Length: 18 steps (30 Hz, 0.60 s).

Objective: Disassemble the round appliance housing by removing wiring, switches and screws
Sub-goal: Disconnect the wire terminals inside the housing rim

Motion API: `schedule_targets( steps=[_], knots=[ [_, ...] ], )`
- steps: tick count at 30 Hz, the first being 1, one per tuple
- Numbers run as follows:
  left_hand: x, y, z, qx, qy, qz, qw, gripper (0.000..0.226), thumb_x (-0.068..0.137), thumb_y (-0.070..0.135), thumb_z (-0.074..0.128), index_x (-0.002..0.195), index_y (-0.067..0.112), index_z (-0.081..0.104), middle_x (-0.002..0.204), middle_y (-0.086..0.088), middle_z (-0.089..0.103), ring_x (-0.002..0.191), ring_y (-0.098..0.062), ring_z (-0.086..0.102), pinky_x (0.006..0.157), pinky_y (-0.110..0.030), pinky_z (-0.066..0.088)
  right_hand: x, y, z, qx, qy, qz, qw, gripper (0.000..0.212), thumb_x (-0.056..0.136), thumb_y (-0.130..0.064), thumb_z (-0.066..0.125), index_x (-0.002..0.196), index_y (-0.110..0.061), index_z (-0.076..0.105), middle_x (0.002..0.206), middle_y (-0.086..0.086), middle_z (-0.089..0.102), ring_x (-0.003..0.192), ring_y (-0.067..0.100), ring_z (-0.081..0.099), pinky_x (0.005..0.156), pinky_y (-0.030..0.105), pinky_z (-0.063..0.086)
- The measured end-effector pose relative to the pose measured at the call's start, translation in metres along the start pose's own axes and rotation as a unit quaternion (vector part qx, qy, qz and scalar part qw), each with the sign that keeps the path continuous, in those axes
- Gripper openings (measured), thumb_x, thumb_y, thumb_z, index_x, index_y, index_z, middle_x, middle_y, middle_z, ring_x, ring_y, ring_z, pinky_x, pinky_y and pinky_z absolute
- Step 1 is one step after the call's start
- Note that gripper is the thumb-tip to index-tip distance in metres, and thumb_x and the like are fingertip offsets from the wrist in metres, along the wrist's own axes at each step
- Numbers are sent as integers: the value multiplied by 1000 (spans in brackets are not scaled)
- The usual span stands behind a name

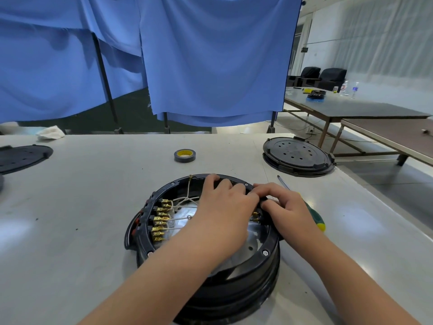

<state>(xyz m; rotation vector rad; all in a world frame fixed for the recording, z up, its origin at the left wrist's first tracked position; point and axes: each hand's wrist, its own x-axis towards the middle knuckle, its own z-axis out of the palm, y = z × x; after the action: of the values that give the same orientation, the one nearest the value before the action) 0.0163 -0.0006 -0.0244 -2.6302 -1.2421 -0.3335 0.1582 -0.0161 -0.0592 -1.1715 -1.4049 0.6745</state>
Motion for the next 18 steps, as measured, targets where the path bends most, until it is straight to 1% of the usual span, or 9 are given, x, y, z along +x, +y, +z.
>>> schedule_targets(
  steps=[3,5,9,11,14,15,17,18],
  knots=[
    [0,1,-1,15,17,6,1000,31,87,21,54,118,26,50,98,2,48,107,-24,46,106,-43,11,0,-1,0,-3,-3,-3,1000,43,76,20,41,76,-12,71,95,0,68,90,-8,61,74,9,48],
    [0,1,-1,2,10,-7,1000,28,88,21,53,115,27,51,94,4,44,107,-24,46,106,-42,10,-1,-1,0,-8,-5,-7,1000,45,76,21,41,75,-13,71,93,0,69,87,-9,61,72,6,46],
    [-3,-4,-2,-17,-23,-25,999,18,90,25,51,107,30,54,104,5,55,109,-21,46,109,-43,10,-1,-2,0,-18,-5,-11,1000,46,76,20,42,72,-16,71,91,3,69,85,-8,61,71,3,43],
    [-4,-6,-2,-48,9,-28,998,12,93,27,47,103,30,53,105,8,56,108,-19,47,107,-40,14,-1,-3,0,-23,-3,-17,1000,46,76,19,43,71,-17,71,91,3,70,86,-4,62,73,5,44],
    [-3,-7,-3,-104,74,-22,992,12,95,30,44,102,29,53,107,12,59,107,-15,47,103,-37,18,-1,-2,1,-25,-1,-8,1000,44,77,18,43,73,-15,71,94,3,70,90,7,64,77,14,48],
    [-3,-9,-4,-125,82,-24,988,12,96,31,45,102,30,54,106,13,60,106,-14,47,103,-36,18,-1,-2,1,-19,1,-1,1000,43,77,18,42,74,-14,71,95,3,70,89,7,64,77,14,49],
    [-3,-15,-5,-179,85,-37,979,11,95,33,47,99,33,57,102,14,62,104,-11,49,104,-35,17,-2,-3,1,3,5,14,1000,44,78,17,44,75,-16,72,95,-1,71,87,1,65,76,13,51],
    [-3,-18,-5,-205,81,-45,974,10,95,34,49,98,34,59,101,15,63,103,-10,50,104,-34,18,-2,-4,1,7,5,17,1000,42,78,16,46,76,-17,73,95,-2,71,90,0,65,77,14,51]
  ],
)
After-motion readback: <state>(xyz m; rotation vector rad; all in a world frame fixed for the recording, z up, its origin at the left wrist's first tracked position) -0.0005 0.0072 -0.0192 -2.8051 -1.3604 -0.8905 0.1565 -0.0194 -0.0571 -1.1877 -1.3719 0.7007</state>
